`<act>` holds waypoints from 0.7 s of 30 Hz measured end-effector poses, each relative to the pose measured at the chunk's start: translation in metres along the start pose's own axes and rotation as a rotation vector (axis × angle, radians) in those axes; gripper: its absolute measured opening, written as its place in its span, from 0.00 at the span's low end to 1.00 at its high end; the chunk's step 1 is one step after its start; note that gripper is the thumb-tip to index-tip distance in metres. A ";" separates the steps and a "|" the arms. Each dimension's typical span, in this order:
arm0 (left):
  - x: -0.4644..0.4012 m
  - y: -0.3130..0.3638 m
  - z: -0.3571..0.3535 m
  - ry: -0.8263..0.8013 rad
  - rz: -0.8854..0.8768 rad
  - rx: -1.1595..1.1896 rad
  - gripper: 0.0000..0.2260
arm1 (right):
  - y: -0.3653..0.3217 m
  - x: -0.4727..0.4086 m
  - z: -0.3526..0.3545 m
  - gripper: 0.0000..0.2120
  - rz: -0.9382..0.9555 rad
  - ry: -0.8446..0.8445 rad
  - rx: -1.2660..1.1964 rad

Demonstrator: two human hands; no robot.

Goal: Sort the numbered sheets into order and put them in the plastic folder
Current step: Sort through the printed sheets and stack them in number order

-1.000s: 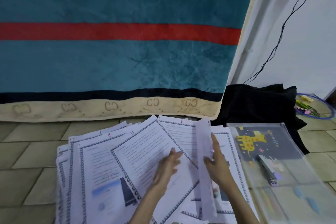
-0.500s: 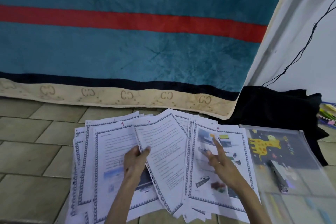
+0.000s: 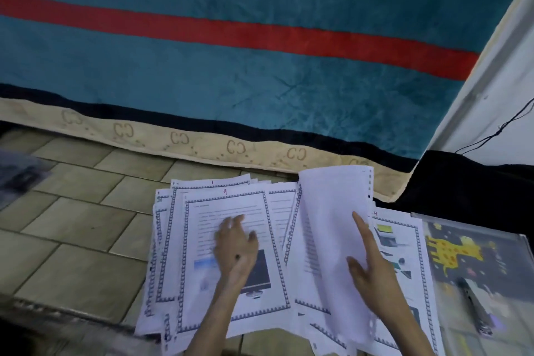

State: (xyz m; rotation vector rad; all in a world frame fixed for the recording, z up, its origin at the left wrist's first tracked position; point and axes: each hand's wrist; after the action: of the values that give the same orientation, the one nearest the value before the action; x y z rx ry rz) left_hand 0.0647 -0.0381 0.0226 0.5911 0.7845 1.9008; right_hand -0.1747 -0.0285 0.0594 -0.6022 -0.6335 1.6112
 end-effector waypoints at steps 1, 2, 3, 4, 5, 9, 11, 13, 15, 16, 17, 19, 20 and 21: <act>-0.001 -0.012 0.009 0.012 0.077 -0.137 0.23 | -0.003 -0.001 -0.001 0.45 0.020 -0.021 -0.001; -0.001 -0.022 0.017 0.017 0.160 -0.207 0.25 | -0.006 -0.002 -0.005 0.46 0.030 -0.053 -0.002; -0.002 -0.028 0.027 0.027 0.232 -0.205 0.26 | -0.011 -0.002 -0.011 0.47 0.036 -0.091 -0.005; -0.002 -0.033 0.034 0.042 0.291 -0.170 0.27 | -0.017 -0.002 -0.018 0.46 0.045 -0.130 -0.015; -0.001 -0.035 0.041 0.064 0.324 -0.144 0.28 | -0.025 -0.001 -0.026 0.44 0.066 -0.175 -0.027; -0.005 -0.046 0.051 0.092 0.345 -0.100 0.25 | -0.038 0.002 -0.057 0.36 0.042 -0.447 -0.048; -0.008 -0.049 0.055 0.136 0.298 0.017 0.18 | -0.039 0.001 -0.064 0.33 -0.025 -0.522 0.068; -0.008 -0.051 0.065 0.140 0.205 0.026 0.06 | -0.045 -0.001 -0.067 0.33 -0.090 -0.540 0.130; -0.010 -0.054 0.071 0.155 0.170 0.079 0.06 | -0.053 -0.004 -0.071 0.31 -0.128 -0.512 0.130; -0.010 -0.053 0.073 0.165 0.178 0.198 0.03 | -0.059 -0.006 -0.074 0.29 -0.131 -0.487 0.089; -0.009 -0.049 0.075 0.174 0.187 0.325 0.04 | -0.066 -0.008 -0.078 0.27 -0.132 -0.471 0.014; -0.002 -0.034 0.075 0.123 0.148 0.567 0.13 | -0.081 -0.009 -0.088 0.28 -0.147 -0.480 -0.214; 0.004 -0.023 0.074 0.028 0.112 0.655 0.16 | -0.089 -0.011 -0.093 0.33 -0.169 -0.490 -0.338; 0.009 -0.012 0.073 -0.089 0.085 0.702 0.20 | -0.094 -0.013 -0.098 0.39 -0.204 -0.497 -0.445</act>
State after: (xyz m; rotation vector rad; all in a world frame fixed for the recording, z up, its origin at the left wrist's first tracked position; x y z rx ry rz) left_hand 0.1180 -0.0068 0.0633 1.1397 1.3945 1.6311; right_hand -0.0384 -0.0248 0.0560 -0.4333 -1.4013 1.4356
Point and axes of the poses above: each hand's wrist, its own x-axis away from the middle knuckle, its own z-axis out of the back of the hand, y = z × x, and after that the axes turned 9 degrees about -z, right-handed
